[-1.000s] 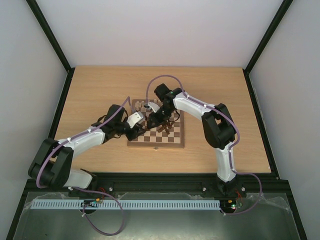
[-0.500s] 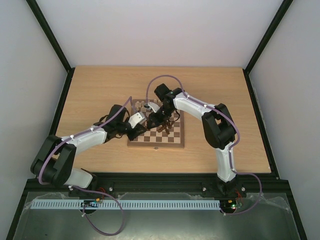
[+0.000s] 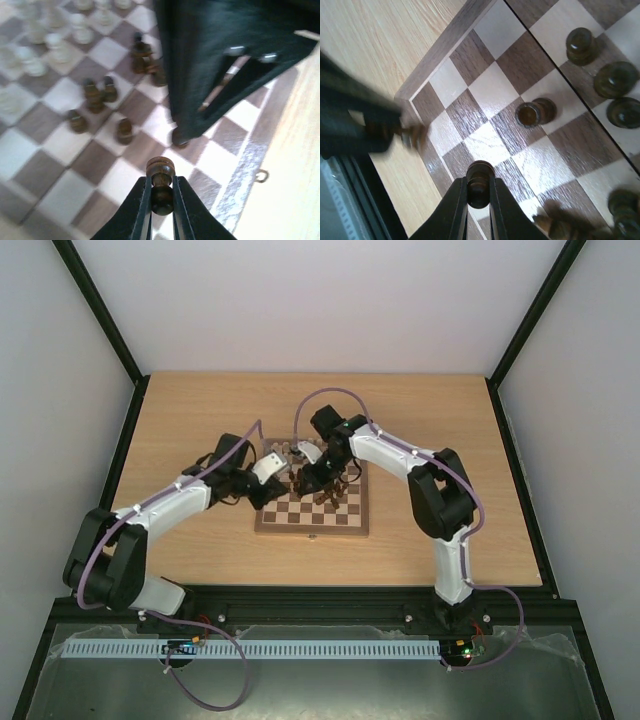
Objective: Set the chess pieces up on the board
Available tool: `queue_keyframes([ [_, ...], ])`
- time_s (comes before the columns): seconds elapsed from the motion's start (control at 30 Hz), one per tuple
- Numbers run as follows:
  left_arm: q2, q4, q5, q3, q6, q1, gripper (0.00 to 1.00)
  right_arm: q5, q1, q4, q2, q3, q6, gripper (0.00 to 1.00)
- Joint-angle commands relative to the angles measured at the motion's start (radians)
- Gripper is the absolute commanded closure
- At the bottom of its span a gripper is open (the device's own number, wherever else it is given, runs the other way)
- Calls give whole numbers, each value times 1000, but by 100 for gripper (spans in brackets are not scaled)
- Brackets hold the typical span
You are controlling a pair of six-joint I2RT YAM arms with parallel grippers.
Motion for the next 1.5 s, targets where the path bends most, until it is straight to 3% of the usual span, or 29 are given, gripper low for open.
queue_keyframes([
  [0.0,1,-254,-73,92,91,78,96,87,2,-20,-95,-28,-65,94],
  [0.13,42,-399,-205,146,118,86,96,153,2,-8,-128,-31,-119,93],
  [0.33,91,-469,-311,198,87,84,96,244,6,2,-203,-72,-214,93],
  [0.6,106,-477,-333,188,114,40,94,333,58,66,-290,-172,-311,93],
  [1.47,205,-470,-304,226,88,-39,93,345,97,80,-350,-270,-314,91],
])
